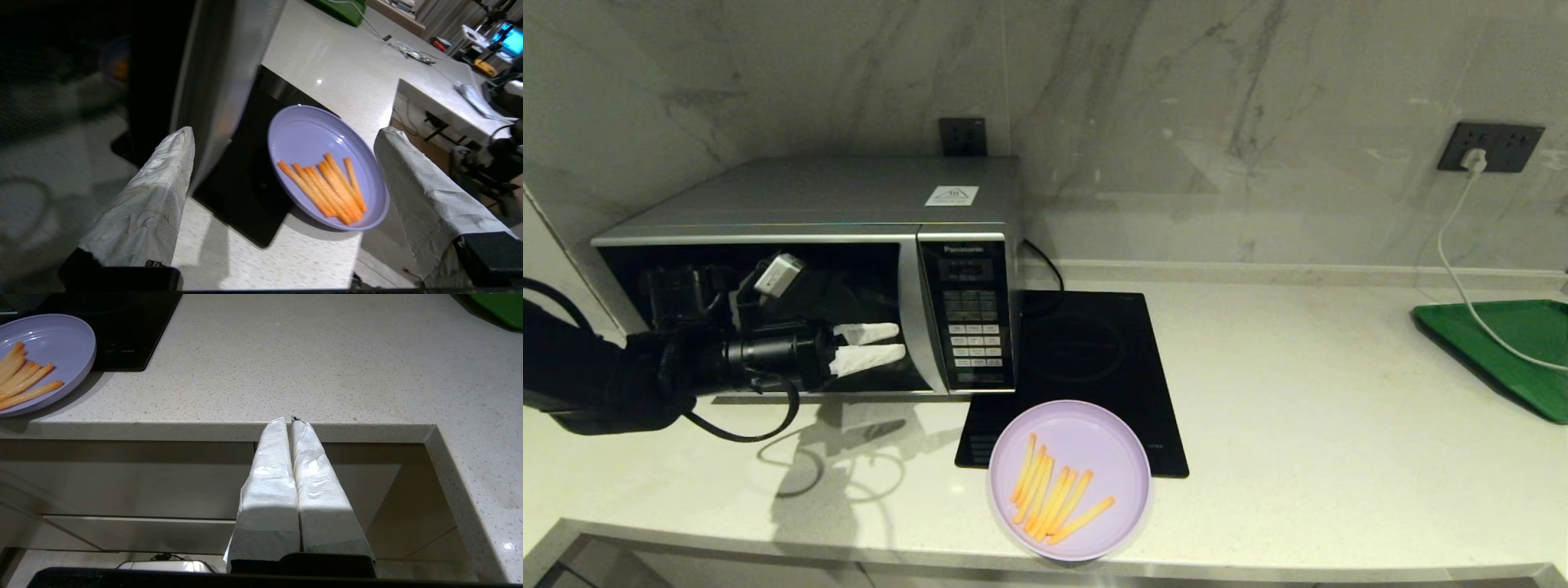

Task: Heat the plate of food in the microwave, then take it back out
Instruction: Open the microwave oven

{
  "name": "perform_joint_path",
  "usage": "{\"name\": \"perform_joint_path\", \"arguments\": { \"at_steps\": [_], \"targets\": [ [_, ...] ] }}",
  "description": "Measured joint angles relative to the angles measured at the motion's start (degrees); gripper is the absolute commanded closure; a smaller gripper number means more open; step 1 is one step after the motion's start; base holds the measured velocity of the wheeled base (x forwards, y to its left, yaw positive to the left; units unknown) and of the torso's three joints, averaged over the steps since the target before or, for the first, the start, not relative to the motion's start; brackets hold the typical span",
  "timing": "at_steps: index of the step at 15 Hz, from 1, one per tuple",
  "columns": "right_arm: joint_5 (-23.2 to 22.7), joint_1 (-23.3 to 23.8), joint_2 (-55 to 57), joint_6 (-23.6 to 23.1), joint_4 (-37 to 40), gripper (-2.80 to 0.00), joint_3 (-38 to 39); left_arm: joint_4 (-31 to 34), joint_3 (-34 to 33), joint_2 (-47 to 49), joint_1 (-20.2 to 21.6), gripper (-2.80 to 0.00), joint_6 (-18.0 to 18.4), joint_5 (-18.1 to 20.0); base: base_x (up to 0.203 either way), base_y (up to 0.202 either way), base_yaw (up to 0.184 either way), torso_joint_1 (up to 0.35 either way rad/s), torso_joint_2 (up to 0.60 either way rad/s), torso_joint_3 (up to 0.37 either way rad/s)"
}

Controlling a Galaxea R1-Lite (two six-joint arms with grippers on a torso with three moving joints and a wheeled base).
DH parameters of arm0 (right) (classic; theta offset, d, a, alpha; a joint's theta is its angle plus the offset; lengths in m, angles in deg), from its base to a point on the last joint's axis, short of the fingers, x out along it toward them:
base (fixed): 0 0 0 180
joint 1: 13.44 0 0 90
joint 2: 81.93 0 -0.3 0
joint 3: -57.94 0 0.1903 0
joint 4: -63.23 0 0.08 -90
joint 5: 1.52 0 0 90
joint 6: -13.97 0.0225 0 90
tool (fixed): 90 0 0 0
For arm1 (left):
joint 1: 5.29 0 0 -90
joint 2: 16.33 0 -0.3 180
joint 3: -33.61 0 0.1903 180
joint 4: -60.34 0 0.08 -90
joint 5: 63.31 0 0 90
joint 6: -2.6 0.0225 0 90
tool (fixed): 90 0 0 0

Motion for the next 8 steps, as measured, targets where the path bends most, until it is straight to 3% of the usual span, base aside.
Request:
{"name": "perform_joint_path", "arguments": {
  "at_steps": [2,8],
  "targets": [
    [0.00,0.00,0.00,0.01,0.00,0.00,0.00,-2.90,0.67,1.94,-0.15,-2.80,-0.01,-0.07,0.000,0.000,0.000,0.000,0.00,0.000],
    [-0.04,0.02,0.00,0.01,0.02,0.00,0.00,-3.19,0.72,3.46,-2.75,-2.80,0.42,0.31,0.000,0.000,0.000,0.000,0.00,0.000]
  ]
}}
